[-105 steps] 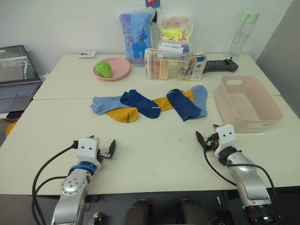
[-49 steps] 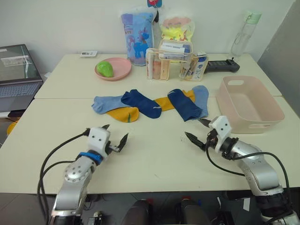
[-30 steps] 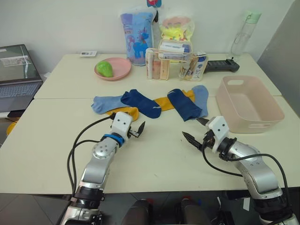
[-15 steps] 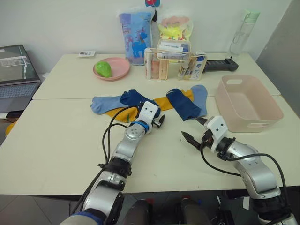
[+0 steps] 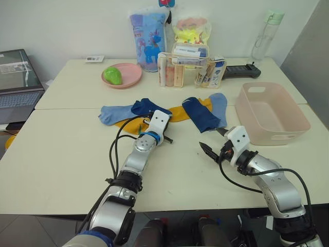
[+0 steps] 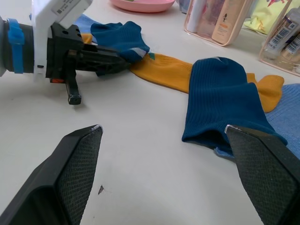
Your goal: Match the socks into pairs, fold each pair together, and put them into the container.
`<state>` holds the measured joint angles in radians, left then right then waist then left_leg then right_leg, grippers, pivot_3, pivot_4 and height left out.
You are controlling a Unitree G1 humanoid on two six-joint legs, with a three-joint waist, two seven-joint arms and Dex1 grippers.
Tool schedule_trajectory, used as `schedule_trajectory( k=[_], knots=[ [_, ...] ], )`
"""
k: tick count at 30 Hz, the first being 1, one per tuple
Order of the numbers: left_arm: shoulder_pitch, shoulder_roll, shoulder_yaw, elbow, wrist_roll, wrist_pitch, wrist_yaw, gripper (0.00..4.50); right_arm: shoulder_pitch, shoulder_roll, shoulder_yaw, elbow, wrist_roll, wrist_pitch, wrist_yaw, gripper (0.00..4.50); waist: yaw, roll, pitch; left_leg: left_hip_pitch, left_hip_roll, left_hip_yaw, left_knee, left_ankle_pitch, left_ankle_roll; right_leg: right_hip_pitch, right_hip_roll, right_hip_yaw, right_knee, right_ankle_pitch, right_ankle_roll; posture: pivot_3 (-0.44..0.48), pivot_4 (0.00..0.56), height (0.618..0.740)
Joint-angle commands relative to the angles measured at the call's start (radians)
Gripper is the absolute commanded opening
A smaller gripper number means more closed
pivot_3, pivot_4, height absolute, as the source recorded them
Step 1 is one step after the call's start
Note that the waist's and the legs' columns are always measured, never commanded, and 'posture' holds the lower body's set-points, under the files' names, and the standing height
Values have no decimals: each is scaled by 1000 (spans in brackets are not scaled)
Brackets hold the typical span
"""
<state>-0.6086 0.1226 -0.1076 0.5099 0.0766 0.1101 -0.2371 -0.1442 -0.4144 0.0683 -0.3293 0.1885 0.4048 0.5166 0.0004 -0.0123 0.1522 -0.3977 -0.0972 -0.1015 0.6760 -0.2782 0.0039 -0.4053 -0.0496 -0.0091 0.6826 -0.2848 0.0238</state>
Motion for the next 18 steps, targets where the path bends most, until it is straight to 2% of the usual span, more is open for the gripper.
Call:
schedule_trajectory(
  k=[1, 4, 7, 9, 11, 13, 18],
  knots=[
    [38, 29, 9, -127, -35, 4, -69, 30, -14, 1, -19, -37, 12, -8, -3, 4500, 0, 0, 0, 0, 0, 0, 0, 0, 0, 0, 0, 0, 0, 0, 0, 0, 150, 740],
    [70, 68, 17, -189, -52, 20, -118, 30, -18, 3, -19, -29, 12, -10, -2, 4500, -1, 0, 0, 0, 0, 0, 0, 0, 0, 0, 0, 0, 0, 0, 0, 0, 150, 740],
    [131, 172, 34, -446, -246, 195, -372, 30, -23, 5, -28, -3, 16, -18, 4, 4500, -5, 0, 0, 0, 0, 0, 0, 0, 0, 0, 0, 0, 0, 0, 0, 0, 150, 740],
    [180, 269, -16, -637, -397, 403, -543, 30, -32, 8, -35, 9, 20, -16, 4, 4500, -5, 0, 0, 0, 0, 0, 0, 0, 0, -1, 0, 0, 0, 0, 0, 0, 150, 740],
    [202, 353, -69, -761, -481, 507, -663, 30, -39, 8, -39, 21, 20, -16, 7, 4500, -7, 1, 0, 0, 1, 0, -1, 0, 0, 0, 0, 0, -1, 0, 0, 0, 150, 740],
    [199, 392, -105, -799, -499, 546, -706, 30, -40, 3, -39, 35, 13, -21, 9, 4500, 0, 1, 0, 0, 0, -1, 0, 0, 0, 1, 0, 0, -1, 0, 0, 0, 150, 740],
    [187, 393, -168, -791, -491, 568, -732, 30, -32, -14, -57, 51, 7, -29, 9, 4500, -2, 1, 0, 0, 0, -1, 0, 0, 0, 1, 0, 0, 0, 0, 0, 0, 150, 740]
  ],
)
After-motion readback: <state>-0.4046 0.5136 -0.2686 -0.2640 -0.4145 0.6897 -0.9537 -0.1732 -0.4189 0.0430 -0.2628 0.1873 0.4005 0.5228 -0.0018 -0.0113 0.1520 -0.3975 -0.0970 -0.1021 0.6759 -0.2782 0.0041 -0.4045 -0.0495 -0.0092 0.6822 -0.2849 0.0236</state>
